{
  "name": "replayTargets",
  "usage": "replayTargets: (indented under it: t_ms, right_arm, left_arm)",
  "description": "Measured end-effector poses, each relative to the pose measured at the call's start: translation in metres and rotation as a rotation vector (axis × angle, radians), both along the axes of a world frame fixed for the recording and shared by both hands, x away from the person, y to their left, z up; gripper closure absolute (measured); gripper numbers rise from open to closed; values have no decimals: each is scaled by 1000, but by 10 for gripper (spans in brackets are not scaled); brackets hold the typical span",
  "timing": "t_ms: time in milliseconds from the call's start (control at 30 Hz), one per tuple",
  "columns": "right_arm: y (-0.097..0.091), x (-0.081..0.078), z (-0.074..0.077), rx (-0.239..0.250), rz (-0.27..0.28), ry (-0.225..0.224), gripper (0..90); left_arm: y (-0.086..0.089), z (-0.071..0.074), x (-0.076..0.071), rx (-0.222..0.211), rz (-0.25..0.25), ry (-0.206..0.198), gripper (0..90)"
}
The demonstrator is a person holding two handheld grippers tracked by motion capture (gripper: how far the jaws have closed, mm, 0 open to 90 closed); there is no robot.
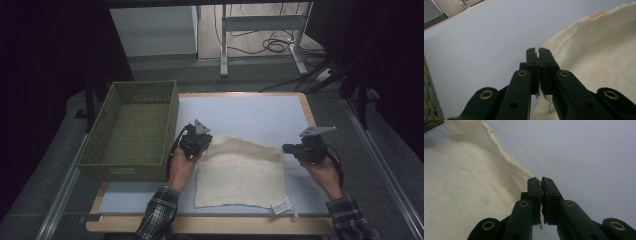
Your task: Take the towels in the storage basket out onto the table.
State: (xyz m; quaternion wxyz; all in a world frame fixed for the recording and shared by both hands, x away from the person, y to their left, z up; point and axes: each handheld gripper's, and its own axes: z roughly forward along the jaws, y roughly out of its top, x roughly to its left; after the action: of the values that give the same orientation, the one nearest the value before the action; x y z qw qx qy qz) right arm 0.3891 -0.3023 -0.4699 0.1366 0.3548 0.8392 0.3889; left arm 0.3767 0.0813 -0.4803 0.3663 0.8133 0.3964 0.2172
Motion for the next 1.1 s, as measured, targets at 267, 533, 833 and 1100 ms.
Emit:
replayTargets:
  t_ms: [267, 533, 833, 1100]
  right_arm:
    - [0, -28, -7, 4, 27, 27, 852]
    - [-3, -59, -13, 23, 57, 34, 852]
    - [-5, -93, -8, 29, 91, 26, 852]
    - [-6, -118, -9, 24, 115, 40, 852]
  left_arm:
    - [2, -14, -24, -7, -26, 24, 869]
    - [6, -24, -54, -35, -63, 19, 869]
    - [18, -27, -84, -85, -91, 12, 871]
    - [28, -29, -104, -118, -125, 22, 870]
